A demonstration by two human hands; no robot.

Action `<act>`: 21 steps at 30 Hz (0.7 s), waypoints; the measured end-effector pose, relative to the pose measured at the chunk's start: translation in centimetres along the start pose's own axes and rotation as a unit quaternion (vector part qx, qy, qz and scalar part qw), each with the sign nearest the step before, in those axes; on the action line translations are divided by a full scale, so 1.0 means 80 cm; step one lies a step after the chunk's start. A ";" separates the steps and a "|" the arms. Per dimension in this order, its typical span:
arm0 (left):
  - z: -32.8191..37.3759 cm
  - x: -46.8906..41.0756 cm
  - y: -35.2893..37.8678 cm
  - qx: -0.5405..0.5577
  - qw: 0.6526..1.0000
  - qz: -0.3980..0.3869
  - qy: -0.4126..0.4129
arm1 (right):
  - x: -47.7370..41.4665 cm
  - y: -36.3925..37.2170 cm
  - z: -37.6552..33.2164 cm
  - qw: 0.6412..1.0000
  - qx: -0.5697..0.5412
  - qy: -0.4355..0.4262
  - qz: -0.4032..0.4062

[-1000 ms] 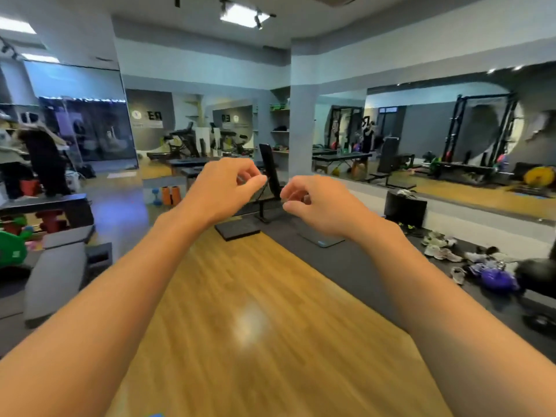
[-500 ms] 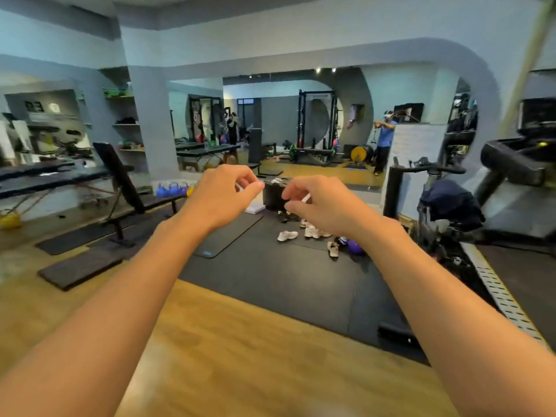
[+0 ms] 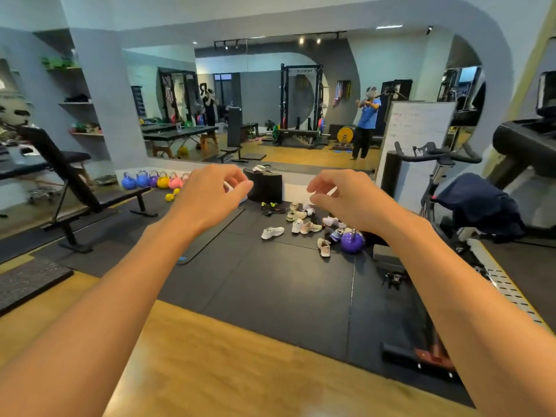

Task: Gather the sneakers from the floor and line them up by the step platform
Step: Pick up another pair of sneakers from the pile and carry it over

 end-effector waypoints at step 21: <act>-0.241 -0.519 0.371 0.104 0.988 -0.035 0.106 | -0.537 0.080 0.285 0.994 0.044 0.080 0.055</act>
Point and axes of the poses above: each hand's wrist, its own x-axis away from the middle knuckle, its own y-axis out of the palm, z = x × y, the point moved 10 cm from there along -x, towards the middle knuckle, and after that the axes turned 7 degrees about y, right-handed, at the moved point
